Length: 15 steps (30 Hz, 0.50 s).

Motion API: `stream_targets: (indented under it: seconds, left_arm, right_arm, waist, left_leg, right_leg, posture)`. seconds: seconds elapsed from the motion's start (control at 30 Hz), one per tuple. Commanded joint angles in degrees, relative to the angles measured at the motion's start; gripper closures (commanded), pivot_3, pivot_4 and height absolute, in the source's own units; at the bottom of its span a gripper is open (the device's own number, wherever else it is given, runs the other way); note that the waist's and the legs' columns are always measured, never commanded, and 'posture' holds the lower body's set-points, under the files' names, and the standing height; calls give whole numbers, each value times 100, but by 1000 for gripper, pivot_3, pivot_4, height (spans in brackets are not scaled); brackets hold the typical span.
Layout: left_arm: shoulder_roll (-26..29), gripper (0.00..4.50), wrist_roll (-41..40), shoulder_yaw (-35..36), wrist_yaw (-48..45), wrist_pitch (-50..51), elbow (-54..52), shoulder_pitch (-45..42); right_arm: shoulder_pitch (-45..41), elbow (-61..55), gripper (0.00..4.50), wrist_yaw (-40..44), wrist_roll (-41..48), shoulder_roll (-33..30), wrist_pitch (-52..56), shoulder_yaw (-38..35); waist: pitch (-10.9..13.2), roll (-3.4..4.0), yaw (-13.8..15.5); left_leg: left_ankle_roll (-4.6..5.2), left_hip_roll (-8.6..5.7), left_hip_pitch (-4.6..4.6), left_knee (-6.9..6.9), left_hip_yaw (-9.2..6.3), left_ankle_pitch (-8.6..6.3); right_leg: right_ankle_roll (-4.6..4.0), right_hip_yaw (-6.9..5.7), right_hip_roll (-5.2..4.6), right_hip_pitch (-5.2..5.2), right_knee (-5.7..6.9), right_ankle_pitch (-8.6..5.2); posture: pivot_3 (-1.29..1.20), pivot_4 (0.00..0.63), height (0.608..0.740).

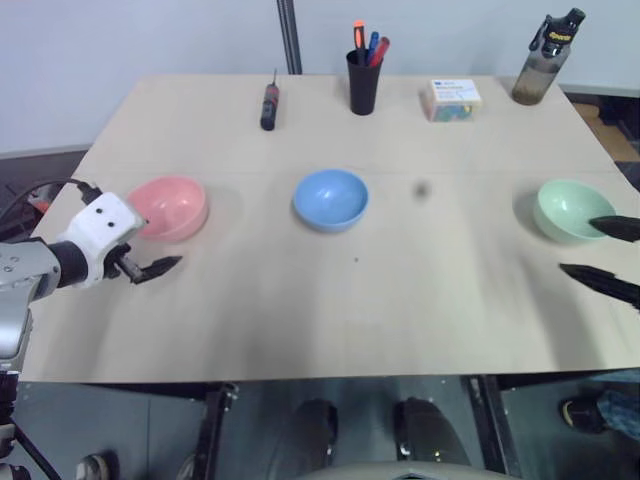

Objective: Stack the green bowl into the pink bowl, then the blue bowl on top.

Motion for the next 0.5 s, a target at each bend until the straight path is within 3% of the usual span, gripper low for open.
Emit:
stream_targets:
  seconds: [0.03,0.3,0.47,0.5]
  left_arm:
    - [44,43,410,-184,430,257,-378,-92]
    - [-308,43,1108,-983,1020,350,-395,-495]
    - [-393,43,1358,-1234,1144,116,-73,-851]
    - [-412,281,1402,-1271,1172,19,12,-922]
  right_arm:
    - [-578,-645,0,-359,183,303,-80,880]
    - [-2257,-747,0,-617,122,1419,-189,2835]
    - [-2694,-615,0,-709,-19,1796,-265,3257]
    - [-2717,-593,0,-718,-31,1814,-274,3274]
  waist:
    - [1,1,-8]
    - [2,-1,12]
    - [2,-2,23]
    - [2,-2,24]
  left_leg:
    - [0,0,-1,0,1,0]
    - [-1,-4,-17,6,-3,1]
    - [-2,-9,-33,8,-5,1]
    - [-2,-11,-36,9,-5,2]
  right_leg:
    - [0,1,0,-2,2,0]
    - [0,-3,3,-16,4,0]
    - [0,-5,3,-31,6,0]
    - [0,-5,1,-32,4,0]
  posture:
    - [0,150,740]
    - [0,150,740]
    - [0,150,740]
    - [0,150,740]
